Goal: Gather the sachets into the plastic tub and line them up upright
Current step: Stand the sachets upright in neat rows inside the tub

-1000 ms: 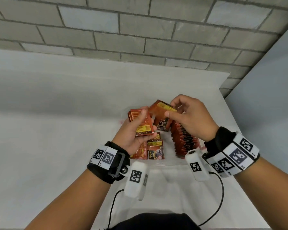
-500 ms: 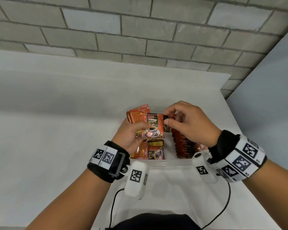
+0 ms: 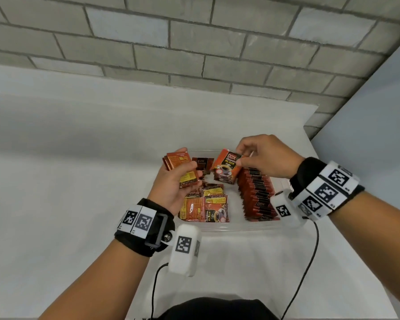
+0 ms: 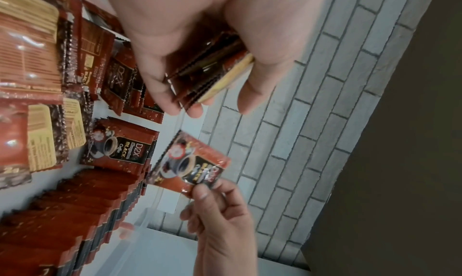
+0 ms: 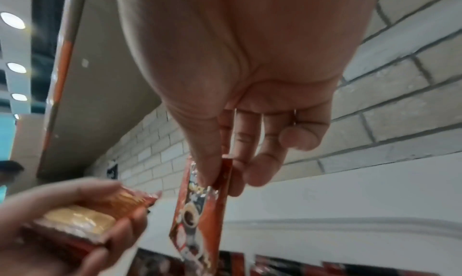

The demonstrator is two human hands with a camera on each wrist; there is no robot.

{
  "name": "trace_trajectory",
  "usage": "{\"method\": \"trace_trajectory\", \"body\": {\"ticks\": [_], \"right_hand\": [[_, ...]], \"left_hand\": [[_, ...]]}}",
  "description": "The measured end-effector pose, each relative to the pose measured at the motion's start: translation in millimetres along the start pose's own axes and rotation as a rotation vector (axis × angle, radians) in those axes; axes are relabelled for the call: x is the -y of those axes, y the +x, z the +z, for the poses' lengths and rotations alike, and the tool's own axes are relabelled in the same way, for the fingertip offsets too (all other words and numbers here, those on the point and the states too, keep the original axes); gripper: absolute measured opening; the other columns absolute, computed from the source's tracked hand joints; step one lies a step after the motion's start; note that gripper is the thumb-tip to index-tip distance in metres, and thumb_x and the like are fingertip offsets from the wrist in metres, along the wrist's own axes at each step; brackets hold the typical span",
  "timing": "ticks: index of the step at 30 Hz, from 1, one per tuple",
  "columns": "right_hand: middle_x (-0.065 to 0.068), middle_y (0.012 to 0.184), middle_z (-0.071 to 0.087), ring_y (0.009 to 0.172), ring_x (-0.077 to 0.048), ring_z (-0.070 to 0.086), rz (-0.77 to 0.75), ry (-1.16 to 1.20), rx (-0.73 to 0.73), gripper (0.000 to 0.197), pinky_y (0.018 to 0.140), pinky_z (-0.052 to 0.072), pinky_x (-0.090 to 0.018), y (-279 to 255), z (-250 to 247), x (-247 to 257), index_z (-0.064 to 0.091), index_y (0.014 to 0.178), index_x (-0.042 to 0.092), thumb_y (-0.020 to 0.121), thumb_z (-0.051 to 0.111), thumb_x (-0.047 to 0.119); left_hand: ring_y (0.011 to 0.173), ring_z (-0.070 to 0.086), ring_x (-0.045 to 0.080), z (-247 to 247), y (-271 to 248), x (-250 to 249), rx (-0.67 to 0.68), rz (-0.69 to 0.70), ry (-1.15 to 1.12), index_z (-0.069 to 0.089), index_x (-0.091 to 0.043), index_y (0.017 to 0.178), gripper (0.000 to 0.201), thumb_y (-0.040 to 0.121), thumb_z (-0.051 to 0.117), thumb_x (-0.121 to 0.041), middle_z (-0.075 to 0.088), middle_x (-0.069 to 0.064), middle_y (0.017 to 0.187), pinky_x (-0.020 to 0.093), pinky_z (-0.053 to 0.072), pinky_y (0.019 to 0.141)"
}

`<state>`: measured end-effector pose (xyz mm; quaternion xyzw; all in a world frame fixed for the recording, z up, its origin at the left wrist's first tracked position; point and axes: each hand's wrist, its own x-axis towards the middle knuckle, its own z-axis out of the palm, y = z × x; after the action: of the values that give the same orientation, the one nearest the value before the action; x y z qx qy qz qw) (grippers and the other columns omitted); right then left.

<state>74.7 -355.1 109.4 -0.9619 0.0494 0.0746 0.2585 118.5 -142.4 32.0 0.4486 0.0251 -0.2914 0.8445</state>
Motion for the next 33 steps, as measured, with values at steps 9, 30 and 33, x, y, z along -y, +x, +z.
{"method": "trace_trajectory", "body": {"ticks": [9, 30, 33], "right_hand": [[-0.002, 0.090, 0.062, 0.080, -0.019, 0.056, 0.124, -0.368, 0.177, 0.013, 0.069, 0.043, -0.027, 41, 25, -19, 0.062, 0.094, 0.014, 0.085, 0.068, 0.021], [-0.004, 0.084, 0.056, 0.075, -0.023, 0.056, 0.048, -0.704, 0.238, 0.010, 0.050, 0.033, -0.023, 60, 46, -21, 0.058, 0.087, 0.013, 0.089, 0.059, 0.022], [-0.004, 0.084, 0.056, 0.073, -0.022, 0.055, 0.046, -0.713, 0.240, 0.011, 0.049, 0.032, -0.022, 59, 47, -21, 0.059, 0.088, 0.012, 0.089, 0.060, 0.023]], "left_hand": [[0.077, 0.067, 0.021, -2, 1, -1, 0.025, -0.009, 0.004, 0.057, -0.021, 0.122, 0.058, 0.066, 0.070, -0.015, 0.065, 0.005, 0.087, 0.040, 0.054, 0.078], [0.075, 0.067, 0.021, -4, 3, -3, 0.042, -0.018, -0.021, 0.058, -0.022, 0.121, 0.059, 0.064, 0.070, -0.017, 0.067, 0.005, 0.086, 0.039, 0.054, 0.077], [0.076, 0.067, 0.021, -5, 2, -3, 0.042, -0.016, -0.013, 0.057, -0.022, 0.122, 0.059, 0.064, 0.070, -0.017, 0.067, 0.006, 0.087, 0.039, 0.054, 0.076]]}}
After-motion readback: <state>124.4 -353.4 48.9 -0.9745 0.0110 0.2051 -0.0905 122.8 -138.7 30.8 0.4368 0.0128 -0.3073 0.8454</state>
